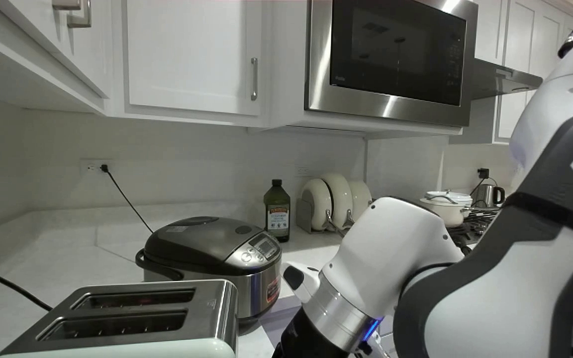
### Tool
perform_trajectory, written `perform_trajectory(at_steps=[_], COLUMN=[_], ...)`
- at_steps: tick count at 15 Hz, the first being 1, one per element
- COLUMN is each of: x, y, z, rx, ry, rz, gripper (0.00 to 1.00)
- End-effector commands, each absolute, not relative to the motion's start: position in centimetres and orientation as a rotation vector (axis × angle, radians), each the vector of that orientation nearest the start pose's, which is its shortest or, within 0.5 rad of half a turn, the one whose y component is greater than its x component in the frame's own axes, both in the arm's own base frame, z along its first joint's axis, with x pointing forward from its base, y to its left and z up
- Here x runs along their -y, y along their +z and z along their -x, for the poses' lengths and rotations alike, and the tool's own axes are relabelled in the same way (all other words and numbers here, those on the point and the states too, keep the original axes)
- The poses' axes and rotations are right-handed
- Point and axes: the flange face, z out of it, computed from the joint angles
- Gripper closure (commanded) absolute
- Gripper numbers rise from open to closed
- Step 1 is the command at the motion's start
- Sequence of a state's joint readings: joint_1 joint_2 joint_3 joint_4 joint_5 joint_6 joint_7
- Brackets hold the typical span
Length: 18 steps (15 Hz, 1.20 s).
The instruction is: Turn on the toaster and turn it off
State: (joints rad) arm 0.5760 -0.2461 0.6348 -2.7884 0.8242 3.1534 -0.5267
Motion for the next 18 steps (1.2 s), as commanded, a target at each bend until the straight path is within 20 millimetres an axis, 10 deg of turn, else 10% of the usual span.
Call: perform_trajectory(at_steps=[1,18], x=[-33.2,-34.2], y=[33.9,37.4], z=[-22.7,-20.3], rx=[1.274,1.408], ry=[-0.718,-0.475], rz=[2.508,2.441], gripper=[1.0,1.0])
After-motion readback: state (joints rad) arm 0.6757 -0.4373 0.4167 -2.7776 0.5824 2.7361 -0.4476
